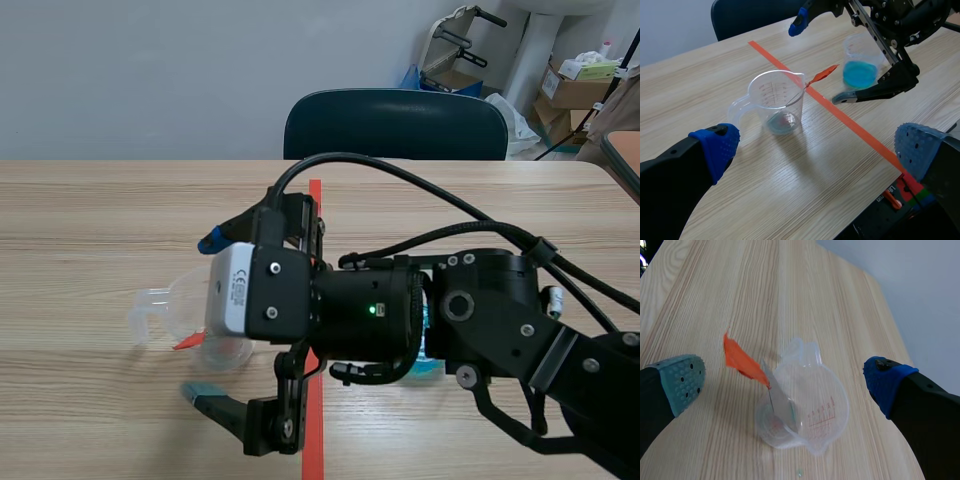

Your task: Do the redox reaction experiment

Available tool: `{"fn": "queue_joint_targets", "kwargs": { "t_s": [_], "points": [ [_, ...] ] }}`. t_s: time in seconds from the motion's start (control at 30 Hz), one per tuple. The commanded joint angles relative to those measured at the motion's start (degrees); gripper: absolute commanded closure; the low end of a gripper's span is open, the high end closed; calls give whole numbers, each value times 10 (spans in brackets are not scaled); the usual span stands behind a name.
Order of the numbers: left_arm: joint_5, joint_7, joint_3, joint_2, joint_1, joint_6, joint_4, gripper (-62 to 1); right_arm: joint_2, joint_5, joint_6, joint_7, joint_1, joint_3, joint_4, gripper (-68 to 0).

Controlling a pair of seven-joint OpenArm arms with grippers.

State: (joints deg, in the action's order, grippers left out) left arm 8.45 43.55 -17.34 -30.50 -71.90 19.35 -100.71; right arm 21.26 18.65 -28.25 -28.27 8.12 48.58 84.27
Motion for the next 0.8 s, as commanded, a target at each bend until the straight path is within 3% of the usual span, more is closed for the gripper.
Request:
{"fn": "queue_joint_targets", "kwargs": {
  "t_s": [0.0, 0.47, 0.6, 0.77],
  "points": [
    [12, 8, -3, 2, -7, 0, -4, -623, -2, -8, 6, -5, 16, 1, 5, -679],
    [68, 0, -3, 3, -10, -11, 7, -623, -16, -8, 17, 3, 25, 11, 5, -670],
    [85, 0, -3, 3, -10, -21, 7, -623, -16, -8, 17, 3, 25, 11, 5, -539],
    [85, -1, -4, 3, -10, -21, 7, -623, -16, -8, 17, 2, 25, 10, 5, -406]
  ]
}}
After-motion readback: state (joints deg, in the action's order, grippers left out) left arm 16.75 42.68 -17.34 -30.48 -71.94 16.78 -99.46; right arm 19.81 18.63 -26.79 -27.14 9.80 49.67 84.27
